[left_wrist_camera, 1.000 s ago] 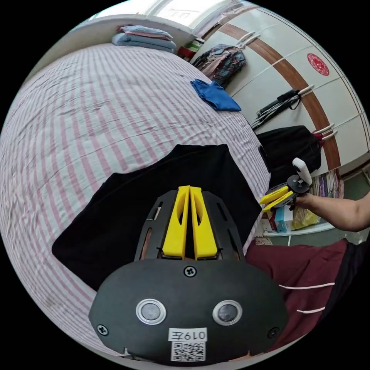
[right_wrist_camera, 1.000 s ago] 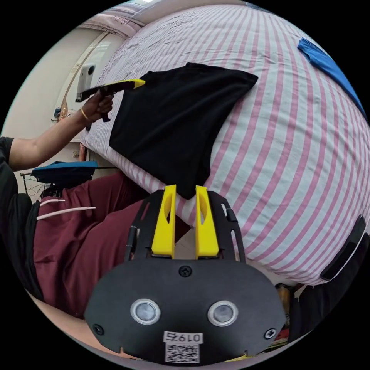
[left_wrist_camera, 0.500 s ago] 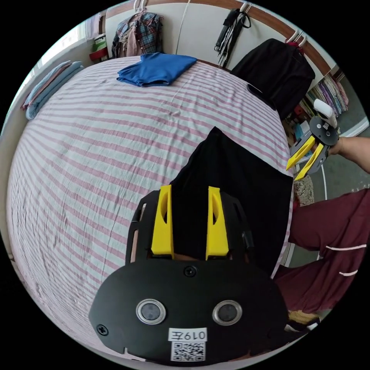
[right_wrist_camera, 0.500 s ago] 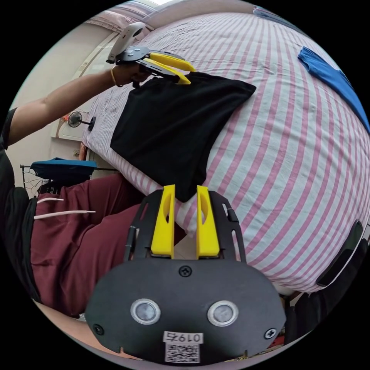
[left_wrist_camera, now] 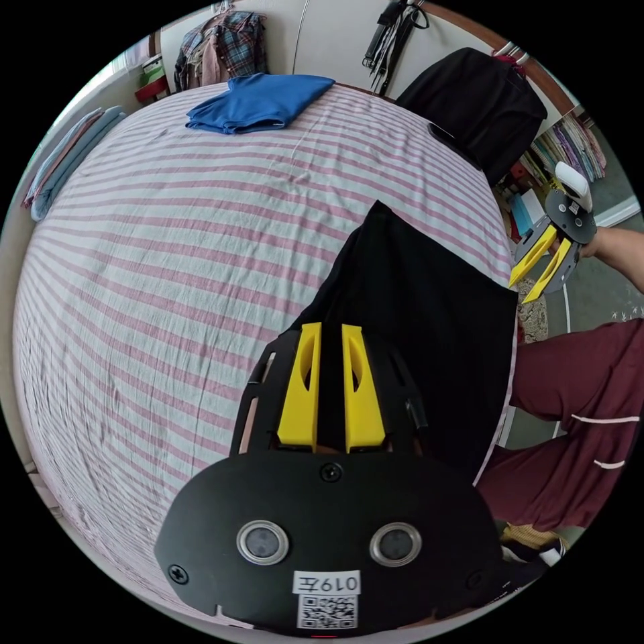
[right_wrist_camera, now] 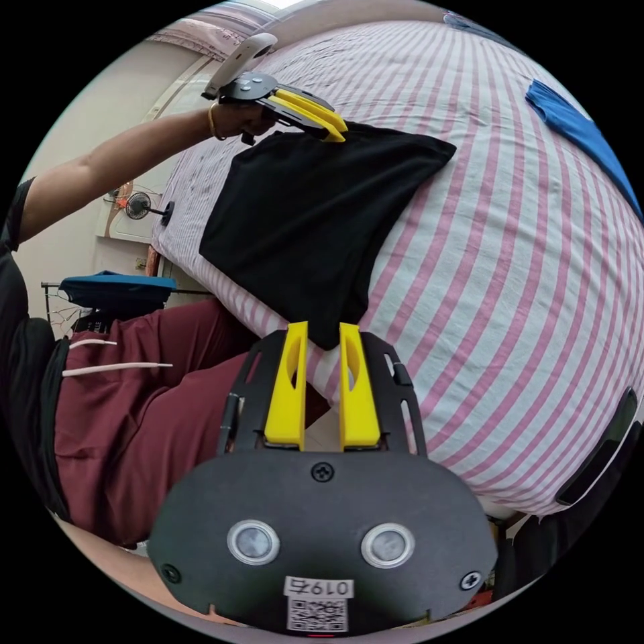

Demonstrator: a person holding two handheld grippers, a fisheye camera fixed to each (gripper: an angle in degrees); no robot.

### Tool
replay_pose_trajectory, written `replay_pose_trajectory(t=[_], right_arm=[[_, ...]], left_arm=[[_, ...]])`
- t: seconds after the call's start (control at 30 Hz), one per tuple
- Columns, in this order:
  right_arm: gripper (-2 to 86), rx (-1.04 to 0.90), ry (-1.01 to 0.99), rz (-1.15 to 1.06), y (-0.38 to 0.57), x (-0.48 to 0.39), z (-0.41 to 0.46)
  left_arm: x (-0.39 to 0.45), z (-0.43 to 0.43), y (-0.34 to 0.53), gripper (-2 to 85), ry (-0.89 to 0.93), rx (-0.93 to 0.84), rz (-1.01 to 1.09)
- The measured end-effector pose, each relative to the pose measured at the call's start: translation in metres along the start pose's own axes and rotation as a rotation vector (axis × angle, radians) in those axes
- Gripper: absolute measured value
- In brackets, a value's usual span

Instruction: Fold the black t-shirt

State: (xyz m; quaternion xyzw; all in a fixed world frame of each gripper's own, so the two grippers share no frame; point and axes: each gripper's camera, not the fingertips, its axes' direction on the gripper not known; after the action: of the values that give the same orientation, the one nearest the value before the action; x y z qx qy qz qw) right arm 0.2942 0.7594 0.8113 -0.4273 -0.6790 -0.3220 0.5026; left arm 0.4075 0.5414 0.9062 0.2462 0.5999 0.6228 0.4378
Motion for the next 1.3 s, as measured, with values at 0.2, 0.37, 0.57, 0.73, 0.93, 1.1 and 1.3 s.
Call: replay_pose_trajectory(t=[0.2,0.37,0.57,0.73,0.93,1.1,1.3], right_arm=[[8.5,-0.014,0.014,-0.022,0.002,-0.01,0.002],[8.0,-0.027,0.029,-0.042,-0.002,-0.02,0.002],[4.5,-0.091,0.007,-0.067,-0.013,-0.03,0.006],[0.6,-0.078,-0.034,-0.034,-0.016,-0.037,-0.015],[0.4,-0.094,-0.022,0.024,-0.027,-0.045,-0.017],[1.8,-0.143,0.016,0.051,-0.048,-0.061,-0.015],[4.7,-0.165,0.121,0.036,-0.061,-0.097,-0.044]], left_arm=[[-0.006,0.004,-0.015,1.1,0.035,-0.021,-0.008],[-0.008,0.001,-0.024,1.1,0.046,-0.016,-0.004],[-0.011,-0.003,-0.029,1.2,0.064,-0.008,-0.026],[-0.01,-0.01,-0.032,1.2,0.039,-0.009,-0.035],[-0.01,-0.014,-0.033,1.8,0.023,-0.021,-0.08],[-0.012,-0.025,-0.032,3.3,0.036,-0.04,-0.094],[-0.02,-0.061,-0.016,6.2,0.044,0.006,-0.119]])
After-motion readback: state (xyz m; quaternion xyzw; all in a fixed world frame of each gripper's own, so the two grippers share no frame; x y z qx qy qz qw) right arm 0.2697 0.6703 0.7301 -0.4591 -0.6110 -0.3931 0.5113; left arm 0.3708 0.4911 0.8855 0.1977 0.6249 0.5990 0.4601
